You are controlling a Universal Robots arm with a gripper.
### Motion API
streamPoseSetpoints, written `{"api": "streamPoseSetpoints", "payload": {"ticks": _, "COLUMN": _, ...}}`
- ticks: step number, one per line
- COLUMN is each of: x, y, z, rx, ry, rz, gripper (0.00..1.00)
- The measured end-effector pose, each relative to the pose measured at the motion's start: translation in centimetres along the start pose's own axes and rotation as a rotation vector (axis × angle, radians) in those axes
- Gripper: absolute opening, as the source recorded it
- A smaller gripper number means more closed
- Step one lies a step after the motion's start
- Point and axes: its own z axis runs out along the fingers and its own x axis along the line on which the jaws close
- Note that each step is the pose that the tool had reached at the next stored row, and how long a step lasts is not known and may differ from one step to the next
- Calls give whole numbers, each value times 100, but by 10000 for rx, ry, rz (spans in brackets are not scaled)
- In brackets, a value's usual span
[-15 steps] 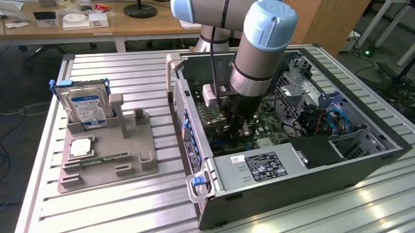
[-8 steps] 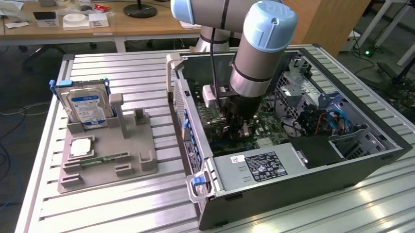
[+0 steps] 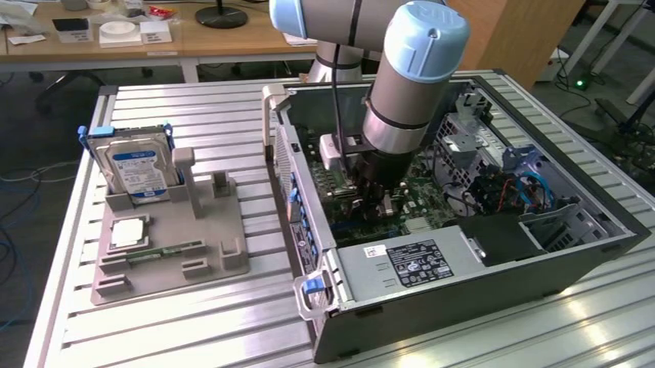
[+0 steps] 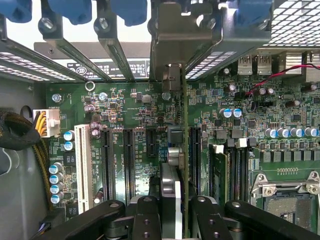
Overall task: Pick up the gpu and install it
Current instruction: 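Insert the gpu into the slot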
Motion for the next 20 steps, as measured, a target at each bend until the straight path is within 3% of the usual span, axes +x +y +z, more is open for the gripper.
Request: {"api": "streamPoseSetpoints", "payload": {"ticks": 20, "x": -10, "y": 1, "z": 0, "rx": 0, "ry": 17, "rz": 1, "gripper": 28}}
